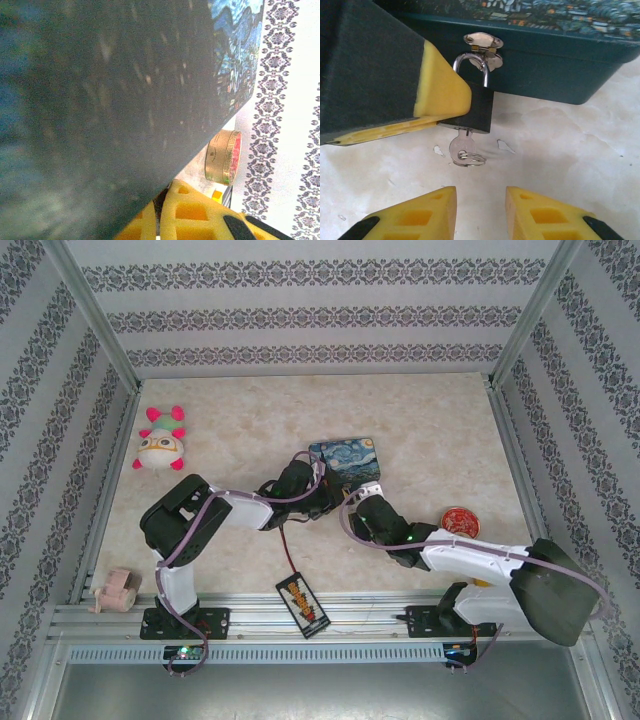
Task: Unlock a padlock with a key
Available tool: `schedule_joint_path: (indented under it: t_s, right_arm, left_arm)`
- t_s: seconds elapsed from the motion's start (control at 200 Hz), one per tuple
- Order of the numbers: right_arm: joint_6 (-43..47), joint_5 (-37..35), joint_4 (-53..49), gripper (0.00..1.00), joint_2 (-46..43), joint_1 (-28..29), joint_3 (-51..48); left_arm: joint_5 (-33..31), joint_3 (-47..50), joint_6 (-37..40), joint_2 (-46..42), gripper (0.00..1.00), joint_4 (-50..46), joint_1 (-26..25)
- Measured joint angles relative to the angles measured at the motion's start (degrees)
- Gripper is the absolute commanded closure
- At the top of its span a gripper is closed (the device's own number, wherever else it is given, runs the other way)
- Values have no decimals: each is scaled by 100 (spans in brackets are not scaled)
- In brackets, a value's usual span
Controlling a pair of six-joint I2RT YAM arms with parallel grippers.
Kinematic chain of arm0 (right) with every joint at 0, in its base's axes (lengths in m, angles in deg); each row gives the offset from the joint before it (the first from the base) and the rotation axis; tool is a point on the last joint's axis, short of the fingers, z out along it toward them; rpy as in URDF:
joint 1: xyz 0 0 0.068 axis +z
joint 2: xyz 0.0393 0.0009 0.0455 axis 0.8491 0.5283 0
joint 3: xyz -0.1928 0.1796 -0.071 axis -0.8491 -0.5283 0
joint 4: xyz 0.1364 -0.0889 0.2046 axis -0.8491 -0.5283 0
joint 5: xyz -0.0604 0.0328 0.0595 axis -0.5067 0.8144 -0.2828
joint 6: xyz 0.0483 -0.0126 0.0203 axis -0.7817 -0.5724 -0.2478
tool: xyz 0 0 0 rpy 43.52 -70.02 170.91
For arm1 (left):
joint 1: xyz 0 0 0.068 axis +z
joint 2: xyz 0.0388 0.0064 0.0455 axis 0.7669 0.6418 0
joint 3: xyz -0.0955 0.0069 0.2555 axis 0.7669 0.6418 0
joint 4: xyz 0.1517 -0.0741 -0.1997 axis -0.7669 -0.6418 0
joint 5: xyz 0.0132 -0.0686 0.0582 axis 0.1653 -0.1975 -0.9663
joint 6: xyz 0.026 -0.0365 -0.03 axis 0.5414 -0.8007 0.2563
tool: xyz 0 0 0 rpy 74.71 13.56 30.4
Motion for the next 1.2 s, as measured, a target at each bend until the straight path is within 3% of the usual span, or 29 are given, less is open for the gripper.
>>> schedule_joint_path:
  t_s: [0.395, 1.199]
  right_arm:
    - [260, 0, 372, 68, 796, 0, 87]
    - [527, 22, 999, 70, 1075, -17, 116]
  left_arm:
    - [52, -114, 7, -22, 100, -262, 0]
    - [55, -188, 26, -116, 100, -586, 0]
